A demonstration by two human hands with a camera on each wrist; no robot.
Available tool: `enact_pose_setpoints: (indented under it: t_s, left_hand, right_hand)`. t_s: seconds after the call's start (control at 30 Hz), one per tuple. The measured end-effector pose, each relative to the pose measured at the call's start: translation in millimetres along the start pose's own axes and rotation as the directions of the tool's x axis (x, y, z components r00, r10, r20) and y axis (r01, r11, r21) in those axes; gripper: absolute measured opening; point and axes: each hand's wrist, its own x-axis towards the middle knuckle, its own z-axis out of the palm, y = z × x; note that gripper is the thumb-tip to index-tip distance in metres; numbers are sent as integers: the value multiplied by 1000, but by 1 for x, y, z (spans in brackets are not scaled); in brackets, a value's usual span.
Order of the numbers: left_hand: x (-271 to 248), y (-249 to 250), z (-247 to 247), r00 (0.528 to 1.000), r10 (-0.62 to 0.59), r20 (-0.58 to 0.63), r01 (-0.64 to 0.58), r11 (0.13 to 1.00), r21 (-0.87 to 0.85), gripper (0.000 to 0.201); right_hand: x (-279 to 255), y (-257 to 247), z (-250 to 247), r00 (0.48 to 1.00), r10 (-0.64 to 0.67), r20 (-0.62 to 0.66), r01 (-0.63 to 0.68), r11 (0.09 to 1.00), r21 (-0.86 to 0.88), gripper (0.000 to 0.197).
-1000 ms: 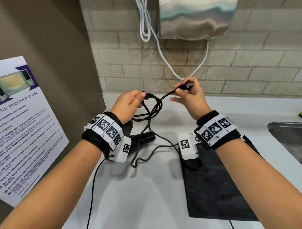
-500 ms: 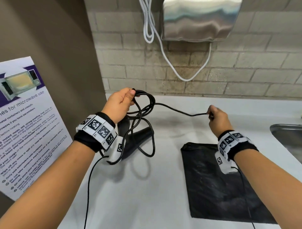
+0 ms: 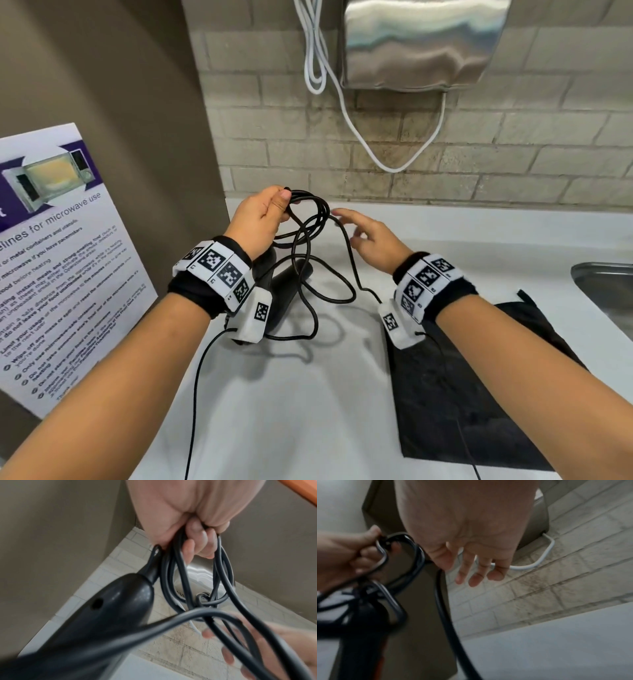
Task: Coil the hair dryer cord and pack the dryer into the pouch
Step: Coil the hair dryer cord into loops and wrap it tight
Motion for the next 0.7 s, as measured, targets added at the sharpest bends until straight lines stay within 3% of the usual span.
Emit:
enact_pose_setpoints:
  t_s: [0.1, 0.2, 0.33, 0.4, 0.7]
  left_hand:
    - [-1, 5, 0, 1000, -12, 3, 12, 999, -50, 27]
    - [-6, 11, 1, 1000, 6, 30, -5, 999, -32, 23]
    - [-11, 14, -6, 997, 13, 71, -15, 999, 30, 30]
    - [-13, 14, -12, 997, -1, 72, -2, 999, 41, 33]
    - [-22, 16, -16, 994, 2, 107, -3, 1000, 15, 31]
  right_hand:
    - [9, -15, 3, 999, -21, 49, 18, 998, 58, 43]
    - [16, -18, 1, 997, -6, -73, 8, 1000, 19, 26]
    - [22, 0, -17, 945, 127, -300, -144, 989, -35, 24]
    - [21, 17, -30, 910, 214, -355, -266, 959, -102, 25]
    - [-11, 62, -53, 825, 426, -372, -552, 748, -368, 31]
